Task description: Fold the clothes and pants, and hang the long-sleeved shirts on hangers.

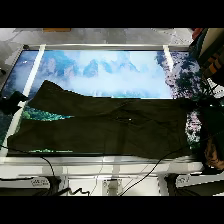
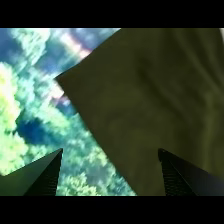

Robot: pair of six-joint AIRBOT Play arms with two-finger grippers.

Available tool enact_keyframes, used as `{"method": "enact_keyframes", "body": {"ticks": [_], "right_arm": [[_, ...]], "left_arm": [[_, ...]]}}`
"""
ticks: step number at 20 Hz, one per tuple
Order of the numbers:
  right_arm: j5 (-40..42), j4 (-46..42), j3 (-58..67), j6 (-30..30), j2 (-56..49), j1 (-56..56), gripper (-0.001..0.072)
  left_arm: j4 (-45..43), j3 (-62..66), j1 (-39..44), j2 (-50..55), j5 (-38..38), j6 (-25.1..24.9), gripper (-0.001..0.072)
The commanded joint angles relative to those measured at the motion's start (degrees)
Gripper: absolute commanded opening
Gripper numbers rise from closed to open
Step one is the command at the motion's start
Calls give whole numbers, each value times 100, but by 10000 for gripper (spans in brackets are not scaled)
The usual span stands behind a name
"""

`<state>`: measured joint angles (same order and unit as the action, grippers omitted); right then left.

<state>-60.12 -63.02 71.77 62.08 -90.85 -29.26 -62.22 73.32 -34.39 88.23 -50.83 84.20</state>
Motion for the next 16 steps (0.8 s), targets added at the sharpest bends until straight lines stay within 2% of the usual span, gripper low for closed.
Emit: {"method": "enact_keyframes", "body": {"ticks": [1,4,6,10,11,14,15,16], "right_arm": [[-11,2,2,-2,-4,2,36],[-13,2,2,-2,-4,2,36],[-24,2,2,-2,-4,2,36],[-24,7,2,0,-4,2,36],[-24,9,2,0,-4,2,36],[-7,35,2,0,-4,2,36],[70,42,2,0,-4,2,36],[208,48,2,0,-4,2,36]], "left_arm": [[-48,-2,22,321,-192,286,704],[378,-2,50,739,103,284,694],[750,-2,68,981,435,282,614],[785,0,313,1281,1152,258,614],[782,0,400,1307,1366,164,589],[780,0,704,1322,2149,20,383],[785,7,804,1318,2393,22,258],[785,37,905,1296,2594,22,51]]}}
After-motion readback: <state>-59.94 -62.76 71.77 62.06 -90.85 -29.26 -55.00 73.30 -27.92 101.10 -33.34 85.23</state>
